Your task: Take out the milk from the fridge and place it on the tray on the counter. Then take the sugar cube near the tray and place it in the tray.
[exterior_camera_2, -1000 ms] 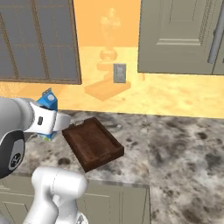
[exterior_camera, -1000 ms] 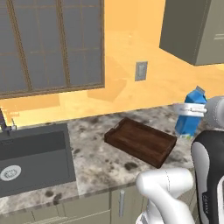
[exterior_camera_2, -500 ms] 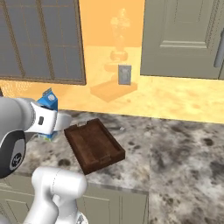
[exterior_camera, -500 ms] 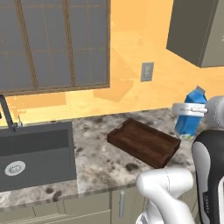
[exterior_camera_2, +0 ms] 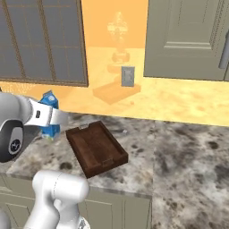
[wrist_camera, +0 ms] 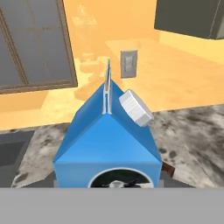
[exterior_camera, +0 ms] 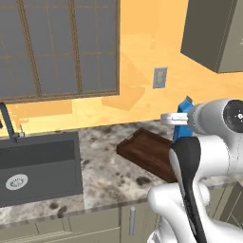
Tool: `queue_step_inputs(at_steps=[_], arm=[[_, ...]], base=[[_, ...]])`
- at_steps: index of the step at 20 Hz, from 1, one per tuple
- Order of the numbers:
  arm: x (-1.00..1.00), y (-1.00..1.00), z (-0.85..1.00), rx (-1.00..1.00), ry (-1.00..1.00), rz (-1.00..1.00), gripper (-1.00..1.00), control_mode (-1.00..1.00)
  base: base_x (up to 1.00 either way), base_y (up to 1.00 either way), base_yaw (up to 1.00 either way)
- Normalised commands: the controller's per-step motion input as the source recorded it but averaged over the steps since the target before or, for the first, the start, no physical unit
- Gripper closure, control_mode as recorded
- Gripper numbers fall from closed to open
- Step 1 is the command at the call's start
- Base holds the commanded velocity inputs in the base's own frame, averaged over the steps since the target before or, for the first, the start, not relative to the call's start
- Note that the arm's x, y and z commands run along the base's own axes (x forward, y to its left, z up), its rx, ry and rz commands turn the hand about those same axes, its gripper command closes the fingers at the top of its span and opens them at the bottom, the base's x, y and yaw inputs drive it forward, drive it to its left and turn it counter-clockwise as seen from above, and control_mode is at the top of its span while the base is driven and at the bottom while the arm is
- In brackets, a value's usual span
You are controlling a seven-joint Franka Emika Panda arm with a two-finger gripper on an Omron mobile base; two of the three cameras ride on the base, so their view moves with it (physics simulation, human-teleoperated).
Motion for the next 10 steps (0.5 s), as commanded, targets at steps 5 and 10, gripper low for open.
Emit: queue_step_inputs(at_steps=[5, 10], arm=[[0.71, 0.0, -0.35, -0.04, 0.0, -0.02, 1.0, -1.0], [0.74, 0.0, -0.35, -0.01, 0.06, 0.0, 1.0, -1.0]], base=[[0.0, 0.0, 0.0], [0.0, 0.0, 0.0]])
